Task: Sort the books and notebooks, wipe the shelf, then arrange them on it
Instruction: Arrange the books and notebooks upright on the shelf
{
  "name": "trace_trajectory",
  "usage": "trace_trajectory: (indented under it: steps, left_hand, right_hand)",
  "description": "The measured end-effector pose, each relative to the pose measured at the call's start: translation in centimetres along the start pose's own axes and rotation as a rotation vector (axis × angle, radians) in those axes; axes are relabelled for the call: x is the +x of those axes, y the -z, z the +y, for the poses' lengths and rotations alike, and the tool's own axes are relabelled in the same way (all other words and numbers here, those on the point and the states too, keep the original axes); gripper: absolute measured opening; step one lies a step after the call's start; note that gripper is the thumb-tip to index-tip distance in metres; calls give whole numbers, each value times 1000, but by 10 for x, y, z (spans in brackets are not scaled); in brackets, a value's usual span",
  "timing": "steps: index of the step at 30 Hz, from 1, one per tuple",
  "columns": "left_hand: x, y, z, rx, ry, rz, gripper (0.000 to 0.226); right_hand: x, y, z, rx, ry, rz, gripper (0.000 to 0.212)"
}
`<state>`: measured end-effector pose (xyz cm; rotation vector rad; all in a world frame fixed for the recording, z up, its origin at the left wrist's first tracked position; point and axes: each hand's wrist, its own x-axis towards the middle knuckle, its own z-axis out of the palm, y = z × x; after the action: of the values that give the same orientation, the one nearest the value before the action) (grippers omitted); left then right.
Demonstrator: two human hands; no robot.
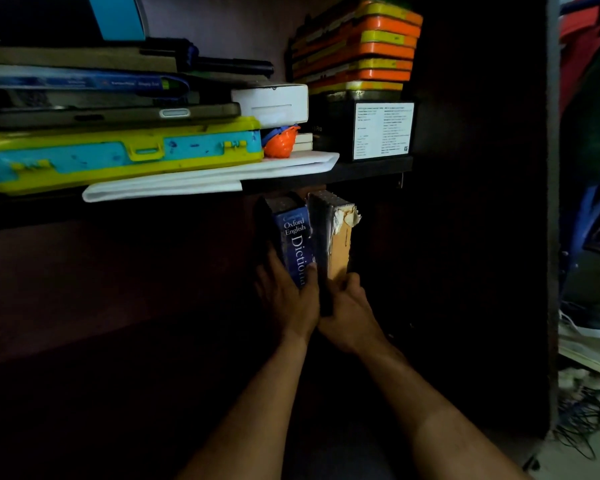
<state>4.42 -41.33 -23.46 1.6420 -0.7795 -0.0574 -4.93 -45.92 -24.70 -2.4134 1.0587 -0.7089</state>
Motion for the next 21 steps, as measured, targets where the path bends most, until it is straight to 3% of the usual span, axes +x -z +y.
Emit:
trace_trajectory:
  steps: [4,8,12,21]
  left_hand:
    - [1,-1,-2,24,-74,-54,92]
    - [3,-2,-5,58,-123,-68,90]
    - [3,-3,-5,42,-93,-33,96]
    - [2,-1,-5,-44,-61,-11,99]
  right_hand:
    - [0,1,2,91,-72,44,65]
    - [-3,9,-1,242,-124,261,18]
    - [-4,10,-2,303,-103,343,28]
    - [-12,12,-4,312,-13,393,18]
